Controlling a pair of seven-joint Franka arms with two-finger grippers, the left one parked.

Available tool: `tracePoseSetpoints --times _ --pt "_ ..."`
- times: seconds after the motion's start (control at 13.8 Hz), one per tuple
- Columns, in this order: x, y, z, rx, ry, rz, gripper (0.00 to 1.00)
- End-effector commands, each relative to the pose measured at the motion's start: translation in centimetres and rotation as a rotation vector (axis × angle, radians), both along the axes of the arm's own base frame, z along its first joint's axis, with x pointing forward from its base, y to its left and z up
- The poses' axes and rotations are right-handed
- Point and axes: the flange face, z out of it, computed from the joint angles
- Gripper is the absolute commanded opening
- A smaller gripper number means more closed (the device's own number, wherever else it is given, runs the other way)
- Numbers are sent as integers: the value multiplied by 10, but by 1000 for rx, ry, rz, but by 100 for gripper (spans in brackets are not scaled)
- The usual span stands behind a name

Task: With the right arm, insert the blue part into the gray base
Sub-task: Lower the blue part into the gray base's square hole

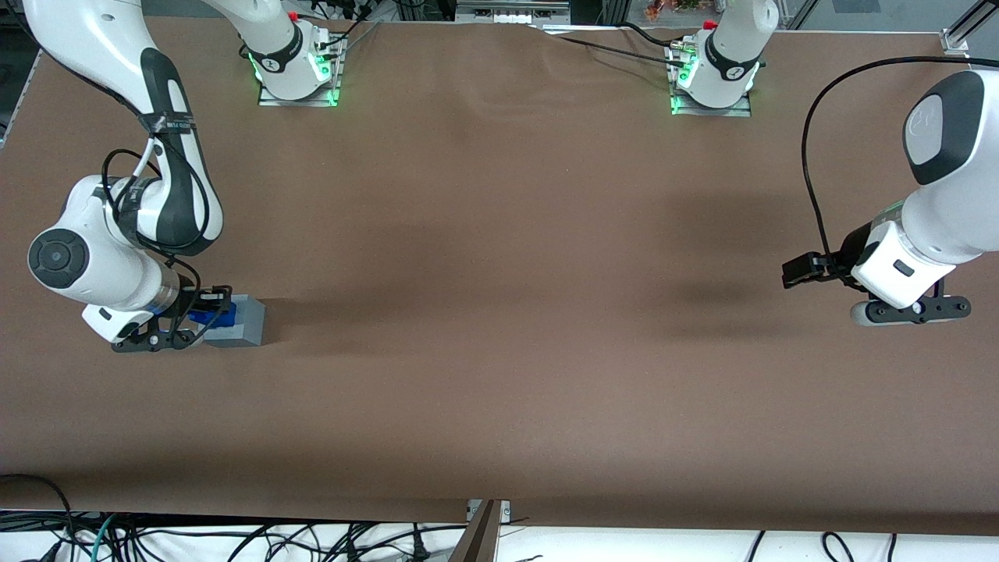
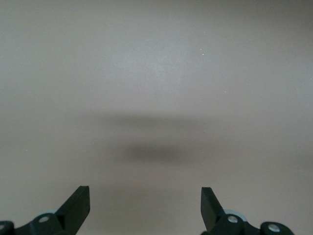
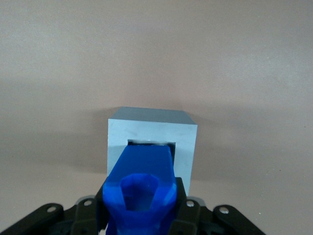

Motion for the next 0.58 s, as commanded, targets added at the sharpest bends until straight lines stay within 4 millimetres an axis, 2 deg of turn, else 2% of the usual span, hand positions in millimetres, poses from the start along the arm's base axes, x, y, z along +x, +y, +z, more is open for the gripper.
tracePoseSetpoints --times 0.0,0.51 --pt "7 -3 4 18 -22 -14 8" --pt "6 -4 0 14 -21 -66 7"
